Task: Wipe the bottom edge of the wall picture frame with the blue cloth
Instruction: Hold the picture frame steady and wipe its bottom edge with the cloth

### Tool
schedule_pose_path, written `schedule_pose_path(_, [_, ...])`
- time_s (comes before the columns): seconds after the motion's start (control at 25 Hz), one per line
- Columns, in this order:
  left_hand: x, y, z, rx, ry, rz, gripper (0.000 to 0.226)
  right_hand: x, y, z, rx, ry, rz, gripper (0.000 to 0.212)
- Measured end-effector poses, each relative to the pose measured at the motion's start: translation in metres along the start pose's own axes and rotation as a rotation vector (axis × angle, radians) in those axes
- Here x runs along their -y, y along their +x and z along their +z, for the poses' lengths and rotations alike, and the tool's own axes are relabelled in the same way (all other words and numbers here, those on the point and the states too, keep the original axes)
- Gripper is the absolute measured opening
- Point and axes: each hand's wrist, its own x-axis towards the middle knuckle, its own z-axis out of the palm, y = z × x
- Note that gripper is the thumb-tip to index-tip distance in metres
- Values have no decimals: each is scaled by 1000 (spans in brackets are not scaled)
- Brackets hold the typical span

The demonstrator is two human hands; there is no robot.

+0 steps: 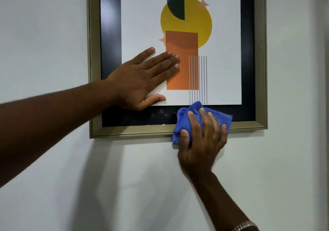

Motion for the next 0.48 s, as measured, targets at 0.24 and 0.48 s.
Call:
schedule_pose_path(0.24, [1, -2, -1, -32, -28, -63, 81, 10, -11, 2, 1, 35, -121, 45])
schedule_pose_path(0.48, [6, -3, -4, -16, -40, -38, 80, 45, -20, 5, 2, 68, -124, 43])
